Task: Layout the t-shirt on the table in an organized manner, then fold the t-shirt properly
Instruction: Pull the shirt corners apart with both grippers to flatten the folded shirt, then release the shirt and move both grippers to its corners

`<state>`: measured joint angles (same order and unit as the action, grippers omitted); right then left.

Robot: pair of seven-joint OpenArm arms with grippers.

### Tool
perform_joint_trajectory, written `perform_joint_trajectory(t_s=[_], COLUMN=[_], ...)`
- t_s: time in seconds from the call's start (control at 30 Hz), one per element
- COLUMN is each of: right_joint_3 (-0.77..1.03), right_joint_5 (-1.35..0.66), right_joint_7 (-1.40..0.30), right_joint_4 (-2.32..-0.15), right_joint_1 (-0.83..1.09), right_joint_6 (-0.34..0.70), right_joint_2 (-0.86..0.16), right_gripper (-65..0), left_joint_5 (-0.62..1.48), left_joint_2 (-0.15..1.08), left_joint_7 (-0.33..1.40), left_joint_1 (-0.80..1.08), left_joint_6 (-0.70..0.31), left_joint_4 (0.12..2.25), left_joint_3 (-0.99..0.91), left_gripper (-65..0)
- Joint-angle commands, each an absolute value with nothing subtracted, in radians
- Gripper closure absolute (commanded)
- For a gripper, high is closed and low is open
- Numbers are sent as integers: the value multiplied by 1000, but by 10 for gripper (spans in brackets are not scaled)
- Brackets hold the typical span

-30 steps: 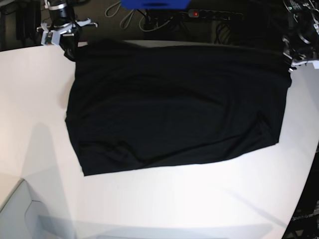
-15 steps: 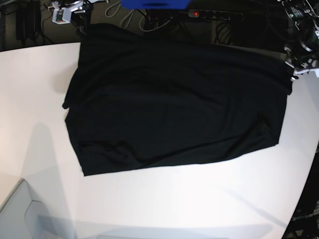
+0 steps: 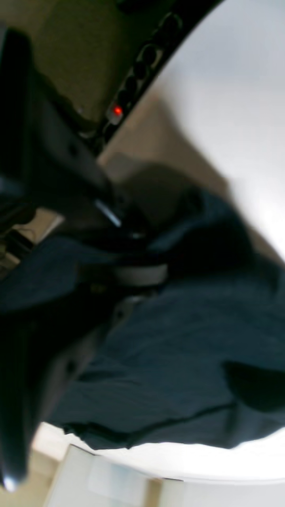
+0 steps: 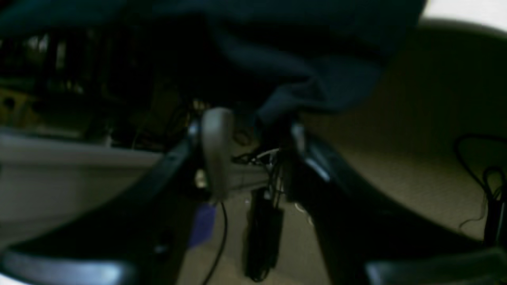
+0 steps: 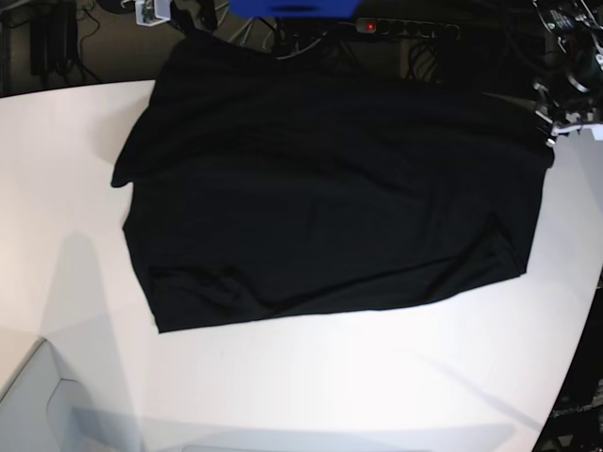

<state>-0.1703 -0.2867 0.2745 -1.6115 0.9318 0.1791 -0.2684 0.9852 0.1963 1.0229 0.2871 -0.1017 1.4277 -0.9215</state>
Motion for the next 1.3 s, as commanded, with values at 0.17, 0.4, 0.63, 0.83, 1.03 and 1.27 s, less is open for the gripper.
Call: perform_joint_trajectory(t_s=[0.17,0.4,0.63,0.83,1.03,1.27], right_joint_3=[-38,165,223,213,189,145], right_joint_5=[-294,-295,-295,-291,-289,-289], right_joint_7=[311,311,432,547,452,97], right_joint_4=[-1627,-1635,-1666,-1666,-1664,-1612], right_joint_1=[954,943,889,771,585,328], right_joint_6=[177,177,177,185,401,410], right_joint_2=[-196,-81,-73,-79,-71,-79], right_gripper=[-282,-282,-260,-243,-242,-238], left_joint_5=[1007,1010,1010,998,995,808], left_joint_2=[211,205,205,208,211,202], left_joint_7=[1041,1041,1041,1041,1029,1029], left_joint_1=[292,312,306,202,117,10], left_joint_6=[-105,-105,-107,-105,-99,-104], left_joint_4=[1454,1455,1638,1716,1607,1425], left_joint_3=[-931,-1041,-1055,-980,-829,-748], left_gripper=[-243,-249,-252,-252,-252,-252])
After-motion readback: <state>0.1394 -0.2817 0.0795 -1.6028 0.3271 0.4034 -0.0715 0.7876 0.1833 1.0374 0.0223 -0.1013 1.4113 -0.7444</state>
